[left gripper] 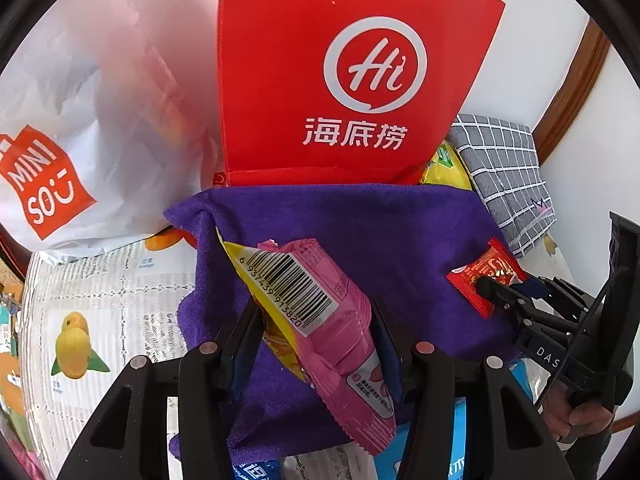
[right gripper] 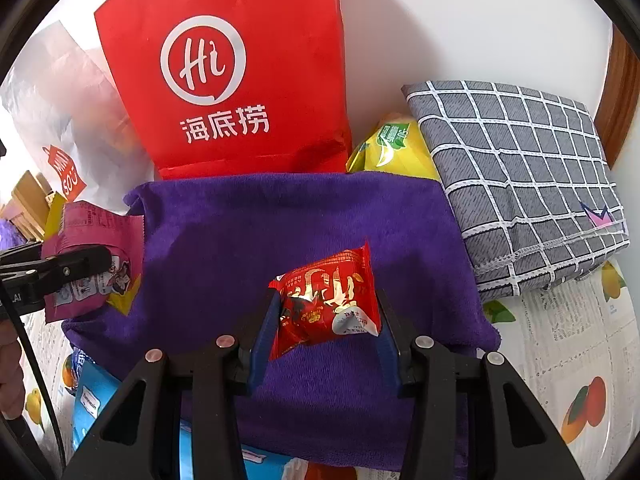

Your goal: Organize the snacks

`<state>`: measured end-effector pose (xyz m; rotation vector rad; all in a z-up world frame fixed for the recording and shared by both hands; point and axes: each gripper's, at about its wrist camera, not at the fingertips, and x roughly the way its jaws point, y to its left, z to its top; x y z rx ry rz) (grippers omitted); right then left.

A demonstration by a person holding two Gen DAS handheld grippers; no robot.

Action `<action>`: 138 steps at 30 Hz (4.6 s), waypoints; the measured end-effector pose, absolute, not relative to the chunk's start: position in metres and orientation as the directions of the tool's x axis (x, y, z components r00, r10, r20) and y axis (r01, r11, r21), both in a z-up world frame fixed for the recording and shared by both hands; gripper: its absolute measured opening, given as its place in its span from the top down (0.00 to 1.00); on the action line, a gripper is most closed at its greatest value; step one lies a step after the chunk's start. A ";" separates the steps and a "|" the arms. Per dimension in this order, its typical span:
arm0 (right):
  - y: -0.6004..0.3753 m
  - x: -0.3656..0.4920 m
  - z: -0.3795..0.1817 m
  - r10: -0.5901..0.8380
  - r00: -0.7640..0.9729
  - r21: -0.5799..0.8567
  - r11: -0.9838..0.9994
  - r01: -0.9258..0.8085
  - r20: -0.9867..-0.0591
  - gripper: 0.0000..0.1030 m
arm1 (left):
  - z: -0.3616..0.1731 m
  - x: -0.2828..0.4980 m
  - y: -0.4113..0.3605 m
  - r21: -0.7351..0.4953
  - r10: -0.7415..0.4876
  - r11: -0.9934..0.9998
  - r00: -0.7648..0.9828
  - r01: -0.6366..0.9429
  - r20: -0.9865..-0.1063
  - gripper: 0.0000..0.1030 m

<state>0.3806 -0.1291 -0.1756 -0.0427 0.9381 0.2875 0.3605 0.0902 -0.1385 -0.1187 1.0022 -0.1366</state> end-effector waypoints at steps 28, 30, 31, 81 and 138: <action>-0.124 0.386 -0.189 0.209 0.517 0.062 0.956 -0.286 -0.830 0.55 | -0.160 0.371 0.083 -0.160 -0.173 0.985 0.476 0.067 -0.862 0.50; -0.124 0.386 -0.189 0.209 0.518 0.061 0.955 -0.289 -0.829 0.55 | -0.160 0.370 0.083 -0.158 -0.171 0.985 0.477 0.067 -0.862 0.50; -0.124 0.386 -0.189 0.210 0.518 0.061 0.955 -0.289 -0.829 0.55 | -0.160 0.370 0.083 -0.157 -0.170 0.985 0.478 0.067 -0.862 0.50; -0.128 0.285 -0.108 0.156 0.657 0.001 0.973 -0.230 -0.738 0.31 | -0.081 0.284 0.088 -0.168 -0.185 0.982 0.619 0.086 -0.763 0.24; -0.130 0.198 -0.176 0.149 0.522 0.033 0.974 -0.225 -0.840 0.93 | -0.102 0.191 0.124 -0.218 -0.196 0.975 0.604 0.038 -0.773 0.24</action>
